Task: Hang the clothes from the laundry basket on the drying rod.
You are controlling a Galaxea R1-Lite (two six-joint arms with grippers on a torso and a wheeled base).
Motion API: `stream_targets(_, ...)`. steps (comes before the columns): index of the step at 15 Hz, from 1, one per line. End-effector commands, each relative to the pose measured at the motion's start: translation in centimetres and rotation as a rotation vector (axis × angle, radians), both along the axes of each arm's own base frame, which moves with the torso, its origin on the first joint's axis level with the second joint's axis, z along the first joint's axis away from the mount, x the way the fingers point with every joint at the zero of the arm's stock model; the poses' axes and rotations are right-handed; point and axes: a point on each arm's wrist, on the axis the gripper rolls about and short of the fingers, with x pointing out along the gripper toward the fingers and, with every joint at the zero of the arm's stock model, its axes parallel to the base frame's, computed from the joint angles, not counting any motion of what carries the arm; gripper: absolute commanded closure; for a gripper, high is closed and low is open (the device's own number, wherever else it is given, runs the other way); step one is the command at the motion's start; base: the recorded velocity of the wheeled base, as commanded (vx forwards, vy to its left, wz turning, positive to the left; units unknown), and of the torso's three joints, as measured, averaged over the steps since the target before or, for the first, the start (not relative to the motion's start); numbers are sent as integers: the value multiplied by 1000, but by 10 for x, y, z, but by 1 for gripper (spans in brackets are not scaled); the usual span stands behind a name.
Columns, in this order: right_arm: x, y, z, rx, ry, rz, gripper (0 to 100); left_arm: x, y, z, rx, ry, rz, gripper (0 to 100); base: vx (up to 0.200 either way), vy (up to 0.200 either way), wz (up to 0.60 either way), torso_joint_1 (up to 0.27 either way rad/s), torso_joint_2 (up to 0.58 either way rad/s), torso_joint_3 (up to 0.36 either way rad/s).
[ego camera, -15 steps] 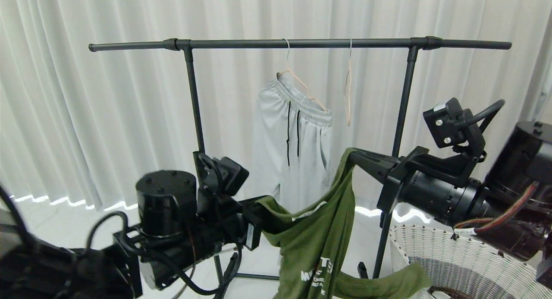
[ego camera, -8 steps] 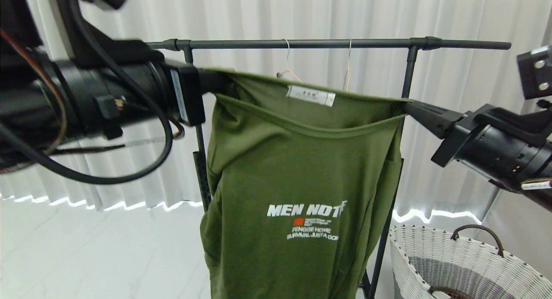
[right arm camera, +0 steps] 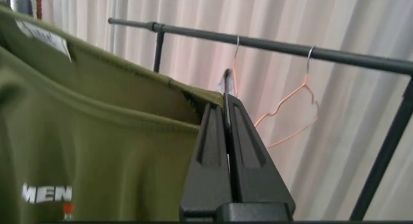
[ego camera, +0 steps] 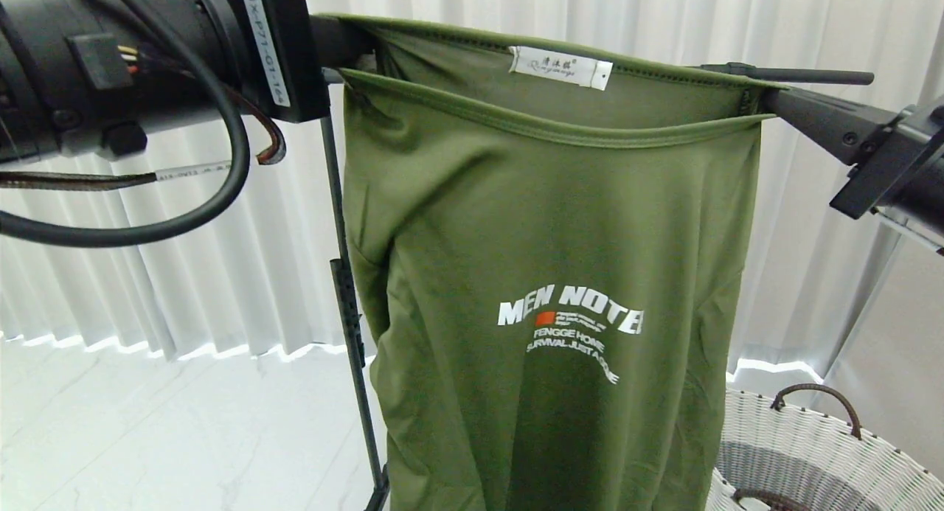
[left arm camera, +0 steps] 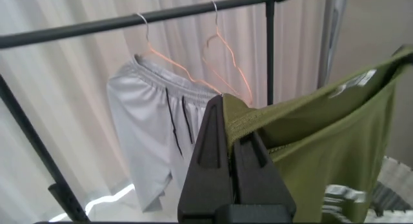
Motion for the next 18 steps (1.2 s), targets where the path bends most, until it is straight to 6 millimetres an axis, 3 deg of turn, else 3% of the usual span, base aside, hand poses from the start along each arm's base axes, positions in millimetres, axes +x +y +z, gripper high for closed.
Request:
stream_targets(1, -8, -5, 6, 10, -24, -2, 100, 3, -4, -9, 21, 26, -5, 100, 0, 0, 0, 0, 0, 0)
stream_targets(4, -40, -26, 10, -74, -11, -15, 100, 27, -25, -28, 56, 98, -4, 100, 0, 0, 0, 0, 0, 0)
stream_targets(5, -43, -27, 11, -79, -11, -16, 100, 29, -26, -29, 55, 102, -4, 100, 0, 0, 0, 0, 0, 0)
stream_targets(6, -61, -37, 11, -102, -2, -6, 100, 46, -41, -32, 43, 125, -5, 100, 0, 0, 0, 0, 0, 0)
stream_targets(8, -74, -40, 10, -121, 3, 34, 100, 62, -63, -34, 19, 144, -24, 100, 0, 0, 0, 0, 0, 0)
stream_targets(12, -82, -39, 6, -149, 5, 73, 100, 84, -93, -39, 0, 157, -44, 100, 0, 0, 0, 0, 0, 0)
stream_targets(18, -80, -35, -5, -176, 39, 91, 100, 81, -90, -43, 9, 174, -41, 100, 0, 0, 0, 0, 0, 0)
